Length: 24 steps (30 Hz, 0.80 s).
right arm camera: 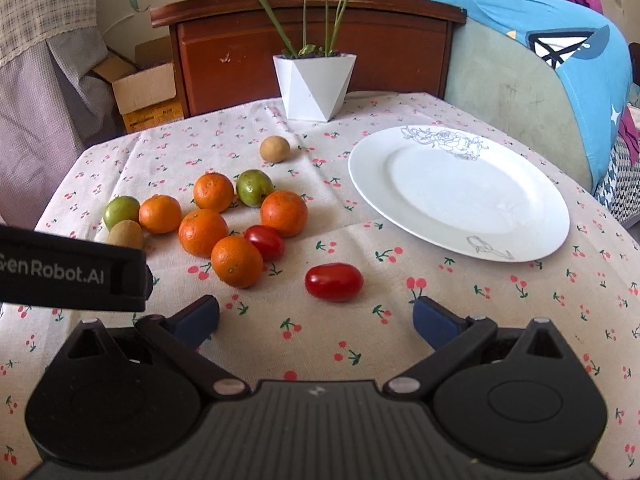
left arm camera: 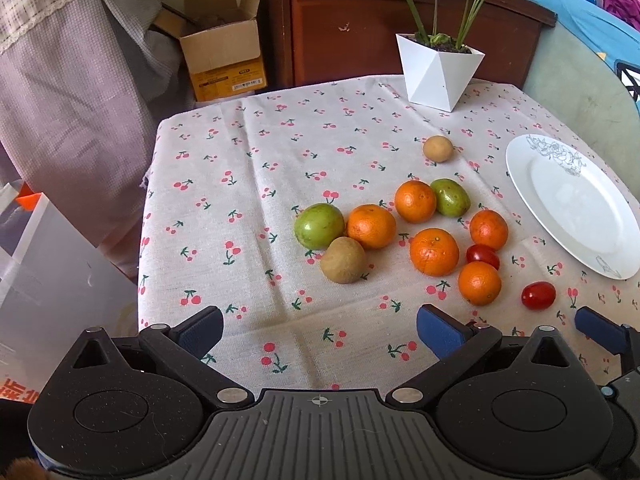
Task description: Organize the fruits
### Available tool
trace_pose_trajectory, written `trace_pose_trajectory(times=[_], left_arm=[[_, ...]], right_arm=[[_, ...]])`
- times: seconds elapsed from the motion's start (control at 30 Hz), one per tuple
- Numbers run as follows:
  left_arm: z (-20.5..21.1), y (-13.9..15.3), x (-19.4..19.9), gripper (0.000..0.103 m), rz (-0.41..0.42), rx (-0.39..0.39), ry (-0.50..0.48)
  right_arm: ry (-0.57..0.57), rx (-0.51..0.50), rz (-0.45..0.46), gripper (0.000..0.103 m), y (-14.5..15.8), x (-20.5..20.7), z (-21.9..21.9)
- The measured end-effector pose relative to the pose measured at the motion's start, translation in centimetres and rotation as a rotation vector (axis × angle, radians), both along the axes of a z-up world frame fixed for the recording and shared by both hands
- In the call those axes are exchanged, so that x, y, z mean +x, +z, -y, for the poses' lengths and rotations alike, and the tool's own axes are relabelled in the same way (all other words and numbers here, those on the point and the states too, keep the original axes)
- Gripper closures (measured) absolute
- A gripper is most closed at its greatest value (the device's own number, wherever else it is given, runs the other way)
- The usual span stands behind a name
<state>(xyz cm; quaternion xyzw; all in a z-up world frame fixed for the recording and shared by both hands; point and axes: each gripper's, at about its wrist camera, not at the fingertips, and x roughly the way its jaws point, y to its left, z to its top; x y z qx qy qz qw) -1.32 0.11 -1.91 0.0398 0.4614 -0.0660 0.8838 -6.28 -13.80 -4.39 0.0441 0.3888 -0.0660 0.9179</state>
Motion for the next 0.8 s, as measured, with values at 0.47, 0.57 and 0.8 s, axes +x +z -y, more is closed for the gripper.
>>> trace_pose_trajectory(times=[0.47, 0.57, 0.8], left_arm=[[-2.4, 0.9, -0.2, 0.000, 0.001, 0.022, 0.068], [-2.5, 0.7, -0.1, 0.000, -0.012, 0.026, 0.072], [-1.5, 0.6, -0.6, 0.000, -0.006, 0.045, 0.027]], right_arm=[[-0.199, 0.125, -0.156, 0.001, 1.8, 0.1, 2.7], [-0.222, 0.151, -0.147, 0.001, 2.1, 0.1, 3.1], [-0.222, 0.128, -0.169, 0.001, 2.1, 0.3, 2.8]])
